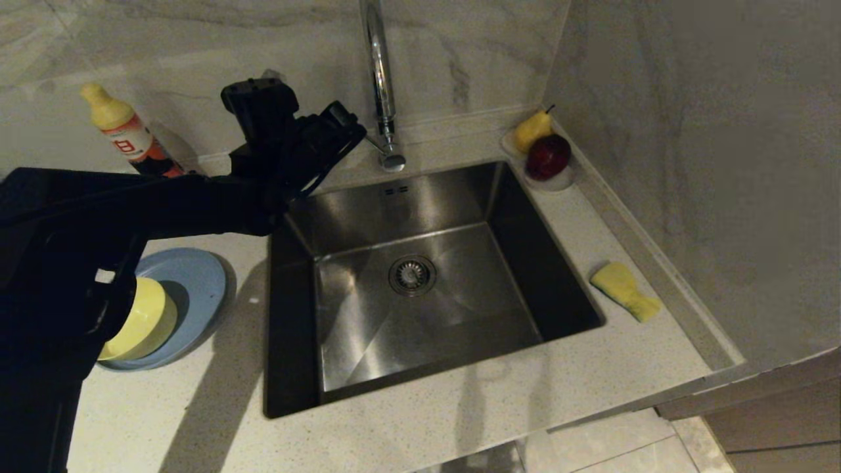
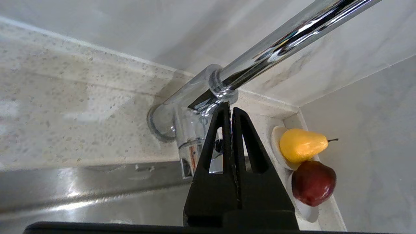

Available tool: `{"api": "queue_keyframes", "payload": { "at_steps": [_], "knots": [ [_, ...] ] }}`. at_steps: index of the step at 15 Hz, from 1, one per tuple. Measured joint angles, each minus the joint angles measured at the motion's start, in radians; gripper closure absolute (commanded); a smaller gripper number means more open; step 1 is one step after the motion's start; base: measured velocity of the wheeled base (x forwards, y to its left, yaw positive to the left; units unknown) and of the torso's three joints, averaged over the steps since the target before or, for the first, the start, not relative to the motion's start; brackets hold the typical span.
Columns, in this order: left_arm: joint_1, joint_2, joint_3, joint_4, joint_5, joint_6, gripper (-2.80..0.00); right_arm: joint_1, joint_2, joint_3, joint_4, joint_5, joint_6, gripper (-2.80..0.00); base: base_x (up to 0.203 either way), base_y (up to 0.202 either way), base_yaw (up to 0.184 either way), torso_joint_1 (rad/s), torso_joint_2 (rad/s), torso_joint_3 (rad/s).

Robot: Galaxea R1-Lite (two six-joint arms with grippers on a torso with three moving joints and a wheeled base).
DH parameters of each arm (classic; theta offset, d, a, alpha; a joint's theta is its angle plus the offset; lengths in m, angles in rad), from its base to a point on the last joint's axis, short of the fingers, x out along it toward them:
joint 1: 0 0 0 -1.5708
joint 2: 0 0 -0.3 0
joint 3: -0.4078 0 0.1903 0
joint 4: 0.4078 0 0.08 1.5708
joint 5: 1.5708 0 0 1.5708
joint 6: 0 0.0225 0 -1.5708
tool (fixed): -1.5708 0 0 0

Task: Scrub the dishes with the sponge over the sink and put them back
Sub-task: Turn on the faucet

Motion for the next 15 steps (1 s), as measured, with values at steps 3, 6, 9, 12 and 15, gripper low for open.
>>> {"api": "queue_keyframes", "payload": {
  "at_steps": [3,6,9,12,15],
  "knots": [
    [0.001,0.015,0.0,-0.003,0.0,-0.002,0.0,0.0,0.0,0.0,0.0,0.0,0.0,0.0,0.0,0.0,0.0,0.0,0.0,0.0],
    [0.001,0.025,0.0,-0.007,0.003,-0.003,0.0,0.0,0.0,0.0,0.0,0.0,0.0,0.0,0.0,0.0,0.0,0.0,0.0,0.0],
    [0.0,0.031,0.0,-0.026,0.004,-0.004,0.0,0.0,0.0,0.0,0.0,-0.001,0.0,0.0,0.0,0.0,0.0,0.0,0.0,0.0],
    [0.0,0.024,0.001,-0.016,0.006,-0.006,0.0,0.0,0.0,0.0,0.0,0.0,0.0,0.0,0.0,0.0,0.0,0.0,0.0,0.0],
    [-0.001,-0.003,0.017,0.009,0.007,-0.006,0.0,0.0,0.0,0.0,0.0,0.0,0.0,0.0,0.0,0.0,0.0,0.0,0.0,0.0]
  ]
}}
